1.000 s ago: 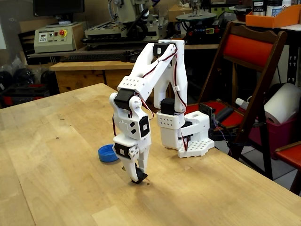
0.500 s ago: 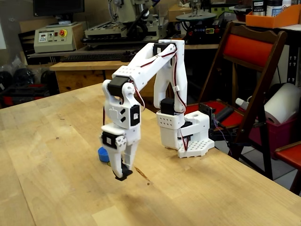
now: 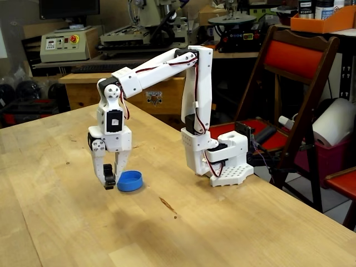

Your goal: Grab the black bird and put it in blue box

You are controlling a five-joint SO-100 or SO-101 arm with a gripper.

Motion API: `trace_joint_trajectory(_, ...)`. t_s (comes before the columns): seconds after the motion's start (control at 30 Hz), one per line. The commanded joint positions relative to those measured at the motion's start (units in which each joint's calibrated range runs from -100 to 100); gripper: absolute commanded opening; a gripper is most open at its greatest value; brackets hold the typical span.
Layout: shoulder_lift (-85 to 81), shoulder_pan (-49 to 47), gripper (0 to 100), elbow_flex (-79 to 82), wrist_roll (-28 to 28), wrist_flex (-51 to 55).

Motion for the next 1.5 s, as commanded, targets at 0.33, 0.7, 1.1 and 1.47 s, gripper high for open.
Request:
trace_joint_trajectory(0.33, -5.57, 9.38, 2, -3.04, 0.24, 0.11)
trace_joint_trajectory(0.7, -9.42, 13.08, 2, -2.24, 0.29, 0.11)
trace_joint_trajectory(1.1, -9.76, 19.08, 2, -2.24, -0.05, 2.96)
trace_joint_trajectory(1.47, -10.02, 18.93, 2, -2.33, -0.15, 8.96)
